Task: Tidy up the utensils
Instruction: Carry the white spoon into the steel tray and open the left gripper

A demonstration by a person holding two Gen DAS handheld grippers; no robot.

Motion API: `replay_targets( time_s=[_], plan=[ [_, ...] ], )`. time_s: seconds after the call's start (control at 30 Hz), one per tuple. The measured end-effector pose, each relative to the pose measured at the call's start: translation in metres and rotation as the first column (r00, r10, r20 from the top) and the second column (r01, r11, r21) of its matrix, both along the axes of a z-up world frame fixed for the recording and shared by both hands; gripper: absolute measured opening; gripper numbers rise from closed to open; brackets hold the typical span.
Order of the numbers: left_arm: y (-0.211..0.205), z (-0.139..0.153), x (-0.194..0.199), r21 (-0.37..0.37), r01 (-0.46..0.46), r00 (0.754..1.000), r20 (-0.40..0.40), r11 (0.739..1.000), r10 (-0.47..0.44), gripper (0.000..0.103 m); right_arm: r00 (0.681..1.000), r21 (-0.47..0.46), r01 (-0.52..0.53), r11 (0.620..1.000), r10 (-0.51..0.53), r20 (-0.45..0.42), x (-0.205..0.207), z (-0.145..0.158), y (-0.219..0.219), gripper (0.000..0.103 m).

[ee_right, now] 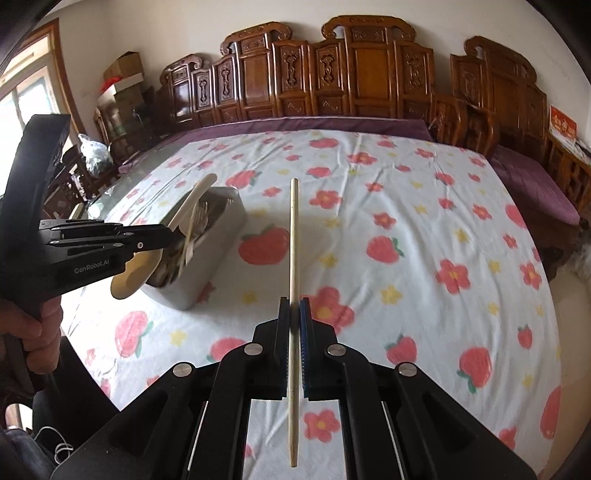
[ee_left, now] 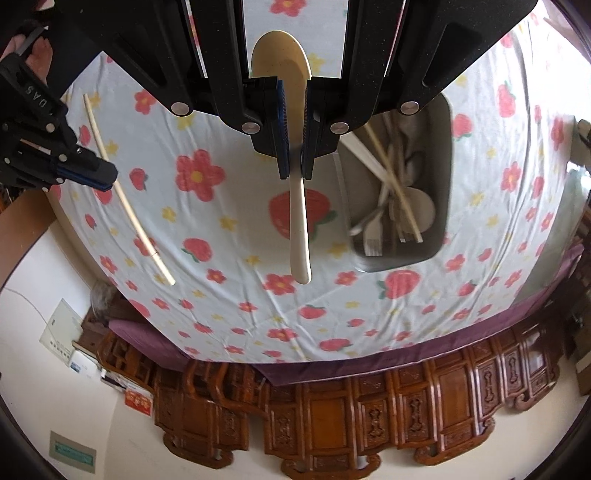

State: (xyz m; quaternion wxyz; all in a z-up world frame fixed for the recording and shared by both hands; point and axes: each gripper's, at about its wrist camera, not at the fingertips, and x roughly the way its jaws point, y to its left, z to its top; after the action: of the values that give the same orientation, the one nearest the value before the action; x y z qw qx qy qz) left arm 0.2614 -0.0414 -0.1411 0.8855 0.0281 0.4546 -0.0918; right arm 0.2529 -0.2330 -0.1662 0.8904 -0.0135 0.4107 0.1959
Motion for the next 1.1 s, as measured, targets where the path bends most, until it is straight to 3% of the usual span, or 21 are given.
replay_targets(
  time_s=[0.57,1.1],
  plan=[
    [0.083,-0.024,0.030,-0.038,-0.098,0.995,-0.035,0.994,0.097,0.006,0.998,-0.012,-0.052,0.999,0.052,-0.046,0.032,-0.006,0.061,0.006],
    [0.105,-0.053,0.062,-0.057,-0.122,0.990,-0.077,0.991,0.118,0.006,0.991,-0.021,-0.109,0.994,0.107,-0.082,0.045,-0.014,0.102,0.006]
  ],
)
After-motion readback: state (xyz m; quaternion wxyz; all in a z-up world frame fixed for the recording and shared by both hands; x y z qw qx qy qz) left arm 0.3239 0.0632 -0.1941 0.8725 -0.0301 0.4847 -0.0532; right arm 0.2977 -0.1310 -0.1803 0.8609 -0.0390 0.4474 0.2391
